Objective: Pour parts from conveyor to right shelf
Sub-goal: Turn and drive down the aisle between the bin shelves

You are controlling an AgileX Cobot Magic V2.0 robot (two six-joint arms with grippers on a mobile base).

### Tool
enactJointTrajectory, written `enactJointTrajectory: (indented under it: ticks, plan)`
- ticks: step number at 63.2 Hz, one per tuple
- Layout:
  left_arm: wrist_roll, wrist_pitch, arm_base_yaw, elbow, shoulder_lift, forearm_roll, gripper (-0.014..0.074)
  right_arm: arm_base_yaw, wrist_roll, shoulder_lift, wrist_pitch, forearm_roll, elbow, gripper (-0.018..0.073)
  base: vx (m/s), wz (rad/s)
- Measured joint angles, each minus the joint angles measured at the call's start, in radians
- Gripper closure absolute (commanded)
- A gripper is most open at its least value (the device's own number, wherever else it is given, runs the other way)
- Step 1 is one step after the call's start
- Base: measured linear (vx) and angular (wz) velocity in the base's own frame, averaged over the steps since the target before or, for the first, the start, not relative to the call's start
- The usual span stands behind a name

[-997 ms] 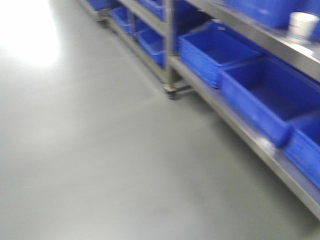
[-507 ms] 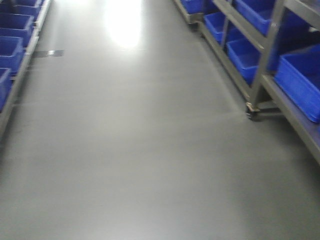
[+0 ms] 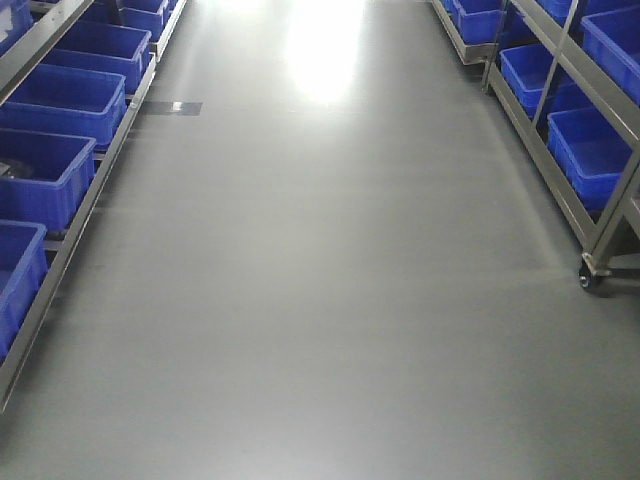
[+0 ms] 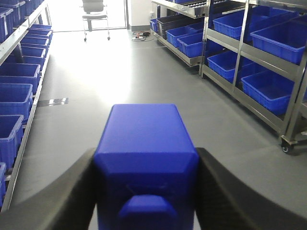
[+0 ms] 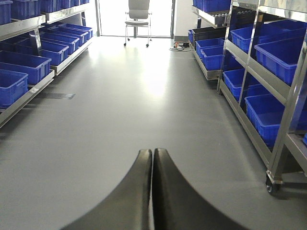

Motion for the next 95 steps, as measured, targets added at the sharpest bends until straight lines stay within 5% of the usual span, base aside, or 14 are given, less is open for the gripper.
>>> enactJointTrajectory:
  ticks: [95]
  plan:
    - [0.0, -0.001, 0.0, 0.0, 0.0, 0.0, 0.0603, 0.0, 0.0, 0.0, 0.0, 0.0, 0.0, 0.0568, 0.64, 0.0]
